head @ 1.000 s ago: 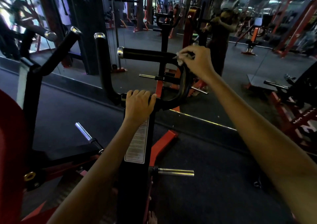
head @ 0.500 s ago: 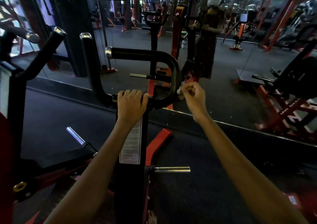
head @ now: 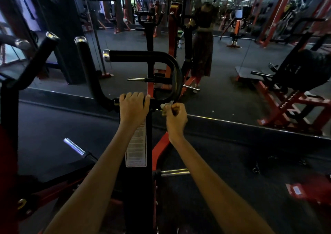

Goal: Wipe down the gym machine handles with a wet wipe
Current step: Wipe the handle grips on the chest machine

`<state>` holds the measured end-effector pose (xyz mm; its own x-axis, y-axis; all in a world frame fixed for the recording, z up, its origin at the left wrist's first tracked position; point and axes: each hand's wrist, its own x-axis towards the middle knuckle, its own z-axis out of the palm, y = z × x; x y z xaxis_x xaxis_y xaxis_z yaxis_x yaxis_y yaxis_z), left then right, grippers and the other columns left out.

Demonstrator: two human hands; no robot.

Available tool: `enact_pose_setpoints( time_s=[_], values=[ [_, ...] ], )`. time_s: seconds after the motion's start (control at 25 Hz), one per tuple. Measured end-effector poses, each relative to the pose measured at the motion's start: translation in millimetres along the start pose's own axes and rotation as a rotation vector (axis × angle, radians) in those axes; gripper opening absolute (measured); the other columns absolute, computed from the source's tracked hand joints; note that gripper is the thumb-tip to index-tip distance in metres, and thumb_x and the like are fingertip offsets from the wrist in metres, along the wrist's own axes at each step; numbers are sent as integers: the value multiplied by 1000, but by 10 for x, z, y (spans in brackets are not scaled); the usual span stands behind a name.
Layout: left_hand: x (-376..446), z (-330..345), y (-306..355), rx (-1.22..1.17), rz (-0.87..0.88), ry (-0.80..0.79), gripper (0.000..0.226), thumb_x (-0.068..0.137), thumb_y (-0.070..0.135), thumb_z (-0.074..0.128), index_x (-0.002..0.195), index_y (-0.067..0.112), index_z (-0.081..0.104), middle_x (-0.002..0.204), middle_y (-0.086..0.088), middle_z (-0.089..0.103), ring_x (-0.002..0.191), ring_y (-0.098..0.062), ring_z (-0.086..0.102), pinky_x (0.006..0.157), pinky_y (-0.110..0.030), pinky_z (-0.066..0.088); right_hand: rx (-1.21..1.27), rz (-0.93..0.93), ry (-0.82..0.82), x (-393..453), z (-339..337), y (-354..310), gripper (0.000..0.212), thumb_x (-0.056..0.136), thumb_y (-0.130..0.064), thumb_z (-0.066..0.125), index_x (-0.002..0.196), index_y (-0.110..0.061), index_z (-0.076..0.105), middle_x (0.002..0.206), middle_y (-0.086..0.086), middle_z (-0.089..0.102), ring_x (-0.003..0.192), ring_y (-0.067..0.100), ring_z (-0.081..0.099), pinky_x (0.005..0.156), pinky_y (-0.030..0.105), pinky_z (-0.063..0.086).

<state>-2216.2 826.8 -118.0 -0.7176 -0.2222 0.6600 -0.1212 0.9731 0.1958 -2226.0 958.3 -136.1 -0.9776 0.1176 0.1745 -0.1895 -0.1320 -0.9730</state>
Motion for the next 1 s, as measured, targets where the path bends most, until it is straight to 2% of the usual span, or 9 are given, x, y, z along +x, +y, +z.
enact_pose_setpoints(
  time_s=[0.08,0.16,0.2,0.36,0.56,0.64,0.72,0.8,1.0],
  values=[
    [9,-12,-9,3,4,-12,53,95,39,22,72,9,59,71,-8,62,72,-28,57,81,-40,37,61,136,-139,-21,23,18,13,79,-6,71,82,-8,58,76,4,65,69,13,63,71,31,55],
    [14,-21,-13,4,6,-43,55,94,40,20,73,8,60,73,-9,62,74,-29,56,82,-41,36,121,250,-305,-88,15,6,15,76,2,70,88,-1,63,72,2,66,61,8,63,65,25,54],
    [11,-28,-10,7,10,-59,56,95,41,20,75,7,60,75,-10,63,76,-29,57,84,-41,35,118,272,-315,-113,-4,-11,13,77,5,68,87,-1,63,70,1,65,60,6,62,63,22,53],
    [25,-71,-37,-11,27,-107,43,101,34,33,88,6,63,91,-11,65,92,-29,57,94,-41,32,94,337,-186,-104,-168,-90,15,80,3,66,73,-9,59,70,7,60,60,12,56,58,21,49],
    [-56,-38,44,-1,-50,-96,47,100,36,27,102,3,61,105,-15,63,105,-31,53,104,-42,26,-2,386,-242,-91,-601,-180,17,80,-1,67,76,-10,53,66,5,60,58,12,55,51,19,45],
    [-184,-58,167,16,-79,-103,48,99,36,27,117,2,55,121,-18,56,120,-33,44,113,-46,18,-73,358,-242,-134,-809,-231,17,81,-3,66,75,-11,52,64,3,59,55,10,53,51,21,44],
    [-329,-151,328,-15,-110,-205,50,100,34,35,138,1,38,145,-19,36,139,-33,23,116,-44,4,-150,325,-209,-210,-1013,-274,20,82,-4,66,72,-12,51,63,2,59,55,10,53,51,21,44],
    [-539,-201,508,-91,-97,-281,61,97,32,43,147,3,22,155,-17,15,145,-32,5,116,-41,-1,-205,291,-150,-277,-1210,-288,19,80,-6,69,71,-14,54,68,6,64,60,13,58,53,22,46],
    [-1319,-159,1059,-160,81,-590,66,93,33,53,145,4,25,155,-16,17,145,-29,10,117,-39,3,-324,323,-54,-608,-1903,-275,17,75,-1,70,71,-17,64,85,7,70,79,15,66,65,28,57]
  ],
)
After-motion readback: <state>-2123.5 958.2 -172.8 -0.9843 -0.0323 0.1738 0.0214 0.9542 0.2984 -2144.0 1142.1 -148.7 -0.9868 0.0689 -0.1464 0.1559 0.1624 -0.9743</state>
